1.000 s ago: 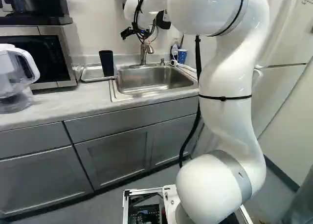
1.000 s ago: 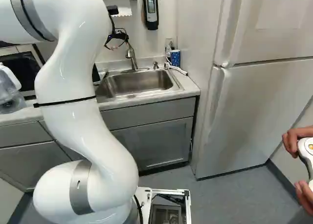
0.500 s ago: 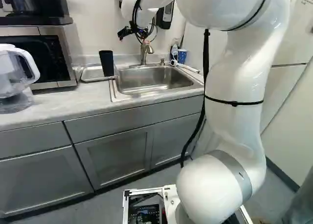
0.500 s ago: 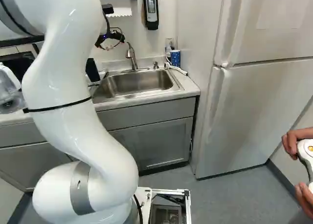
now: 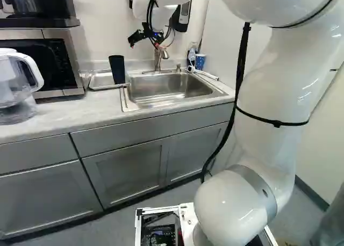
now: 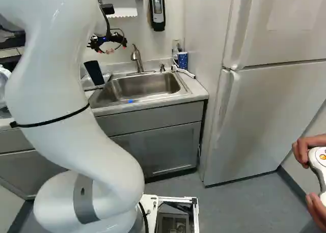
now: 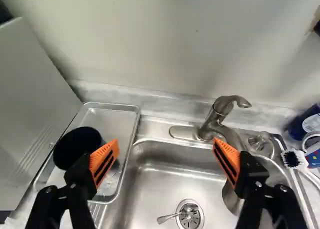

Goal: Rinse the cup and place it in the tray

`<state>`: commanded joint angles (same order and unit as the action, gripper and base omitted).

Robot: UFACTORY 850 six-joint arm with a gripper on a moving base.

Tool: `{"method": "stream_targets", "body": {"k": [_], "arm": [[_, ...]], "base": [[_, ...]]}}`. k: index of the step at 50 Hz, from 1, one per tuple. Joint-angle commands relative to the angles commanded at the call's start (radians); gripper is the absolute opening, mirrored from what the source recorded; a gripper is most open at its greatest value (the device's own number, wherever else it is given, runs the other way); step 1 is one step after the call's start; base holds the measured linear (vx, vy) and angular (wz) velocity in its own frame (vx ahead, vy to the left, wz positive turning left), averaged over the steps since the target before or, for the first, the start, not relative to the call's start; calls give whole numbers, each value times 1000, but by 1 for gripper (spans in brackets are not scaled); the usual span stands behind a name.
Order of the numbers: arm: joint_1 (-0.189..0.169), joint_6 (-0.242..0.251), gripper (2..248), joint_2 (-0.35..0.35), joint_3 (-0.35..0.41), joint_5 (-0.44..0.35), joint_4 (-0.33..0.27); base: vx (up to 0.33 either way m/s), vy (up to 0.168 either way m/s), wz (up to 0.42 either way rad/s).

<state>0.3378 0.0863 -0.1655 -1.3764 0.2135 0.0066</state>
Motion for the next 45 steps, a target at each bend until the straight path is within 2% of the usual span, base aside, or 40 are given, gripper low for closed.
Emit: {"method": "stream_targets", "body": {"k": [20, 45], "arm": [[-15, 0, 247, 96, 103, 65, 0], [-67, 0, 247, 200, 208, 155, 0]], "base": [[0, 0, 0], [0, 0, 0]]}}
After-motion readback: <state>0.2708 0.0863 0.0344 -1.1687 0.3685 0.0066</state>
